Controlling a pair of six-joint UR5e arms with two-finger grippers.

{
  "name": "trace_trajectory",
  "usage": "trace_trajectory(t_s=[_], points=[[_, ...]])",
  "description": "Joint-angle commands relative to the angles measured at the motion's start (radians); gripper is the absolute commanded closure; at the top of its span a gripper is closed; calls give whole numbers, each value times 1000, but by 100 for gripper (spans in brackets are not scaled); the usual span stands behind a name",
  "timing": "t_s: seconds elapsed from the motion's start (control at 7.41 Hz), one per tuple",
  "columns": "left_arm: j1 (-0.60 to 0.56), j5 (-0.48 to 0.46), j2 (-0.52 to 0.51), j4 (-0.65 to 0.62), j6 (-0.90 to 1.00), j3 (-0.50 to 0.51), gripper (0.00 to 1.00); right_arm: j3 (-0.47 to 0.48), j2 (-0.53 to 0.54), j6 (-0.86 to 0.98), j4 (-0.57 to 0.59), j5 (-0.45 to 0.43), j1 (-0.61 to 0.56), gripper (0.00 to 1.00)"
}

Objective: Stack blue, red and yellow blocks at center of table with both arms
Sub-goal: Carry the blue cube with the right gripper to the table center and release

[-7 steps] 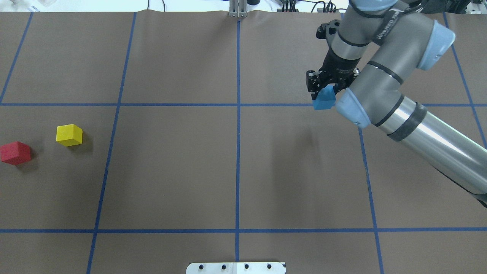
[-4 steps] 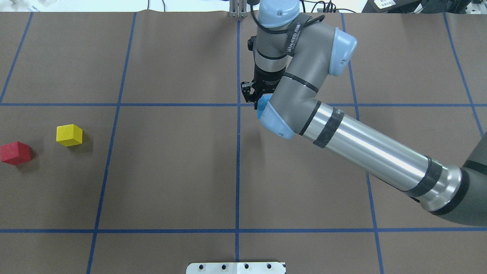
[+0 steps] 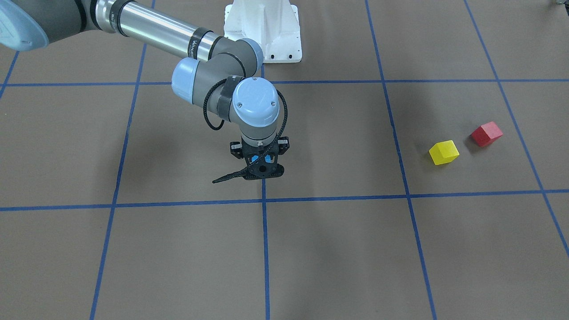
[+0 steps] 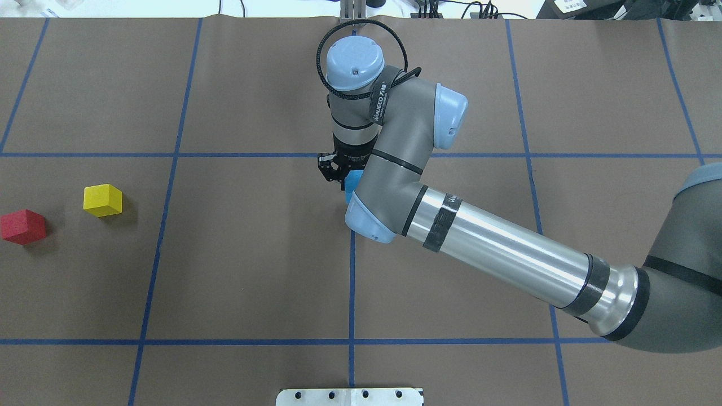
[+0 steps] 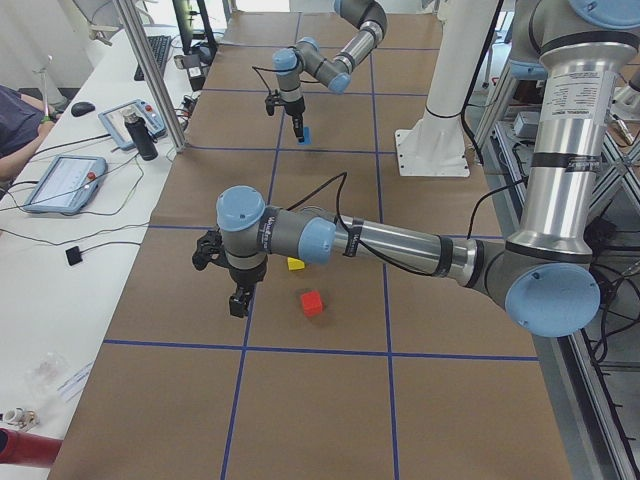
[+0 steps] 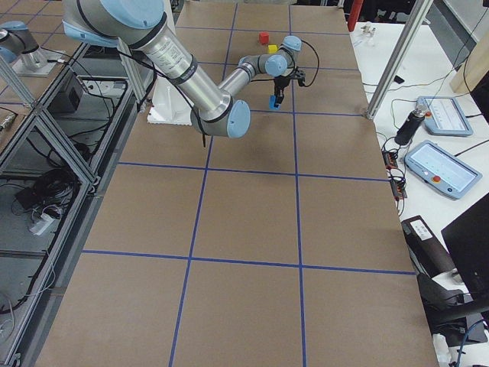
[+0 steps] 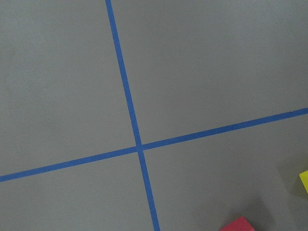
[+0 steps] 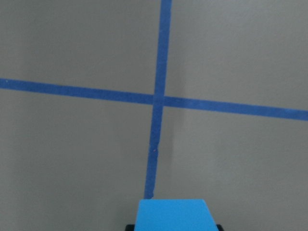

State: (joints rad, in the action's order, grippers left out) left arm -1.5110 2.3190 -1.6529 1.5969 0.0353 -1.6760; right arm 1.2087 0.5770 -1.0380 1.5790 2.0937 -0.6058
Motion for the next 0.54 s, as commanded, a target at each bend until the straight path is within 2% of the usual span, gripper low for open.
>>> trace_trajectory(t_s=[0.0, 0.27, 0.4], points=[[0, 0, -1, 0, 0, 1, 0, -27, 1, -126, -71, -4, 24, 100], [-1, 0, -1, 0, 0, -2, 0, -29, 17, -122, -73, -4, 24, 99], [0, 0, -1, 0, -2, -2, 0, -28, 23, -117, -73, -7, 24, 94]])
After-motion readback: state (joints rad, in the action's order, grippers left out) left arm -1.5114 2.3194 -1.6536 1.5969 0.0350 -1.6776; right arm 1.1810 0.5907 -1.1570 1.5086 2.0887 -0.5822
